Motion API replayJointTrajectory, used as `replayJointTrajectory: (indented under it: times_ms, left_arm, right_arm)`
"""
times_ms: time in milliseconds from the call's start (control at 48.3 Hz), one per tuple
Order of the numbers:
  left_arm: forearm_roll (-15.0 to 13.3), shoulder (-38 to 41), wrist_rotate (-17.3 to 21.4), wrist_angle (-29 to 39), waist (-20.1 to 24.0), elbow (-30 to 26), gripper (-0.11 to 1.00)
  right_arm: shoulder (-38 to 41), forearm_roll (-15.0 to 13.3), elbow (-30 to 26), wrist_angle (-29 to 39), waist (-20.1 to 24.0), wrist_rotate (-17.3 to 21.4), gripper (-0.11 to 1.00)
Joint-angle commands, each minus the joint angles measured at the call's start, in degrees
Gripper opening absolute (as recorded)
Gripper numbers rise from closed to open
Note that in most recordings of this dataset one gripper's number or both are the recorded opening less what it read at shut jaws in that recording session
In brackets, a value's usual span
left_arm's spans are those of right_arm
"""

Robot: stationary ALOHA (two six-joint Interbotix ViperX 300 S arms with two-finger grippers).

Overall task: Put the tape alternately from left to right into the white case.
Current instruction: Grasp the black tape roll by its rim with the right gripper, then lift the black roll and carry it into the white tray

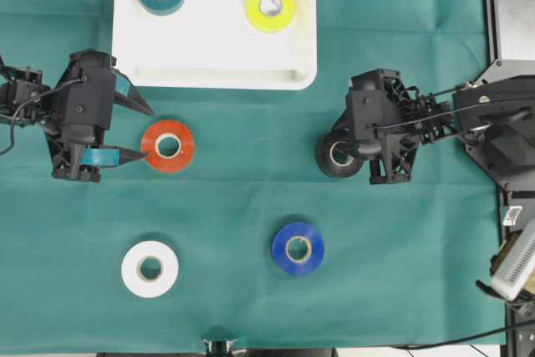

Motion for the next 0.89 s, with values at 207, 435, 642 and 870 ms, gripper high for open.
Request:
replayJointTrajectory:
  times_ms: [207, 435, 642, 870]
  left_arm:
    - [-0.09, -0.88, 0.0, -0.18, -0.18, -0.7, 0.76]
    - [-0.09, -0.88, 0.0, -0.18, -0.18, -0.7, 0.76]
    - [-0.09, -0.88, 0.0, -0.18, -0.18, -0.7, 0.76]
    - [-0.09, -0.88, 0.0, -0.18, -0.18, -0.7, 0.76]
  right_arm:
    - [-7.56, 0.0, -1.49, -0.44, 0.18, 0.09, 0.01]
    - [-7.12, -0.18, -3.43, -0.62, 0.0, -0.26, 0.01]
    - [-2.46, -1.41, -8.79, -0.62, -3.6, -0.53, 0.01]
    - [4.66, -5.01, -15.64, -0.44, -8.26, -0.53, 0.01]
